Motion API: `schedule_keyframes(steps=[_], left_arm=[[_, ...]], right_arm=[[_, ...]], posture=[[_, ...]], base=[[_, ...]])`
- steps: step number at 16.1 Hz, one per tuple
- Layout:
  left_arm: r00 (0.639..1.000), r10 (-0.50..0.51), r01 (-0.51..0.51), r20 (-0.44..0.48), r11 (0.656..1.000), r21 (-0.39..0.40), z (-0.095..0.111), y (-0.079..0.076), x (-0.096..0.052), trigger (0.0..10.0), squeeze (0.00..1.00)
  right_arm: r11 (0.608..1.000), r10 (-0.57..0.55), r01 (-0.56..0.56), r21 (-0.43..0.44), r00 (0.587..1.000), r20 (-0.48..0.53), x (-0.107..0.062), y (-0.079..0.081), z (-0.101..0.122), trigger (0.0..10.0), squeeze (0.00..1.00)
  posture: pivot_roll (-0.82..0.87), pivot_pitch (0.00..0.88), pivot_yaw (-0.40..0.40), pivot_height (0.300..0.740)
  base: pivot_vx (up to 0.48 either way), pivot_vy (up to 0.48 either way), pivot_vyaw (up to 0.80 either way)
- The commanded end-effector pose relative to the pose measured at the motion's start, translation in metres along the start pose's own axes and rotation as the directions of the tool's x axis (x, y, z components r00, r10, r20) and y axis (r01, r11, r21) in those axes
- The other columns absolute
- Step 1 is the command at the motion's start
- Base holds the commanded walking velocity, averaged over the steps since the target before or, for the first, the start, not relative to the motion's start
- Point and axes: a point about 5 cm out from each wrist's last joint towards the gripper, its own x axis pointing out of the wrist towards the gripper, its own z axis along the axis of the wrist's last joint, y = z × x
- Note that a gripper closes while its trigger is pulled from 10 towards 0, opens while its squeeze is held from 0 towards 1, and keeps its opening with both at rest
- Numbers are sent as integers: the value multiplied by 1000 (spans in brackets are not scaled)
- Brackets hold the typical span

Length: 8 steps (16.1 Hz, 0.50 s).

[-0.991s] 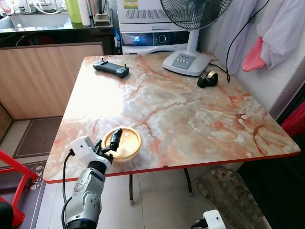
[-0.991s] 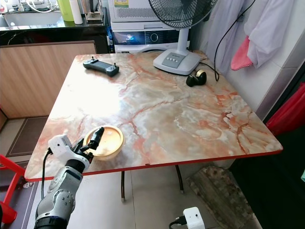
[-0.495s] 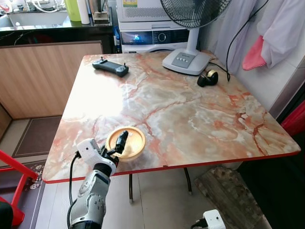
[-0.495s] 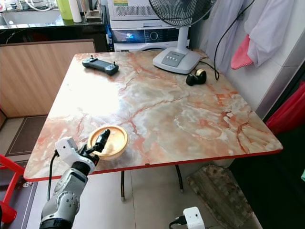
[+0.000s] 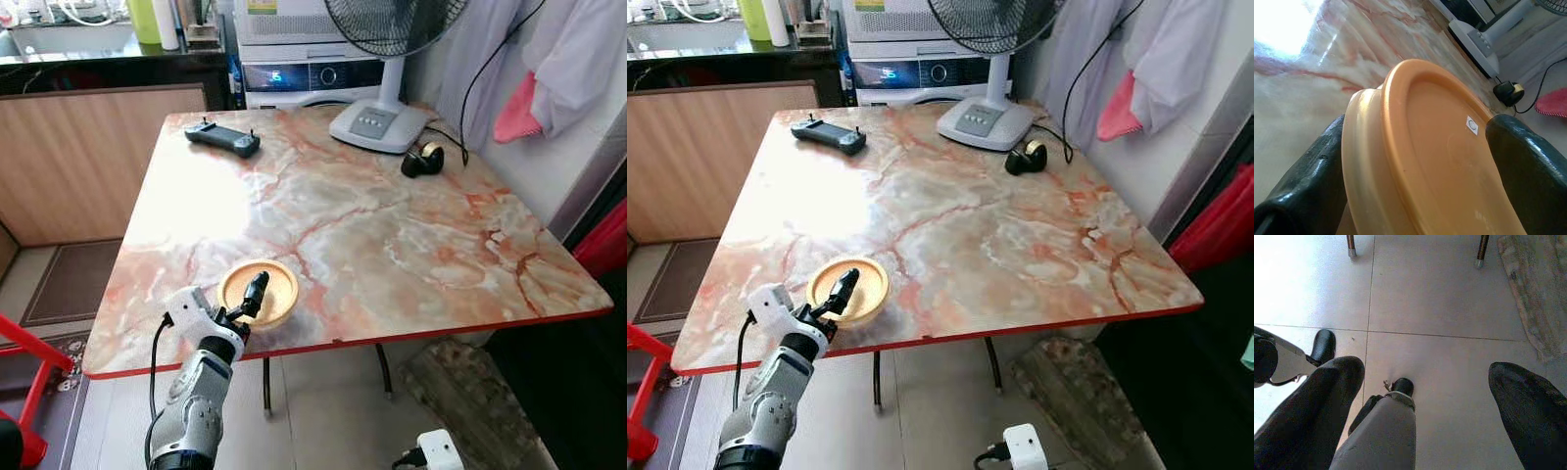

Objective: Restocking fridge

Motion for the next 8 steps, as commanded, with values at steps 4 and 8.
schedule_keyframes(steps=[4,8], left_arm=[[1000,-5,5,-27,1000,-26,-7,-2,5,0,0],[999,-22,21,-34,1000,-18,-10,-5,6,0,0]], right_arm=[[1000,-5,5,9,1000,12,0,-2,2,10000,0],[1000,-6,6,5,1000,9,0,-3,2,10000,0]], posture=[[40,0,-48,740],[35,0,-54,740]], base=[[0,0,0],[0,0,0]])
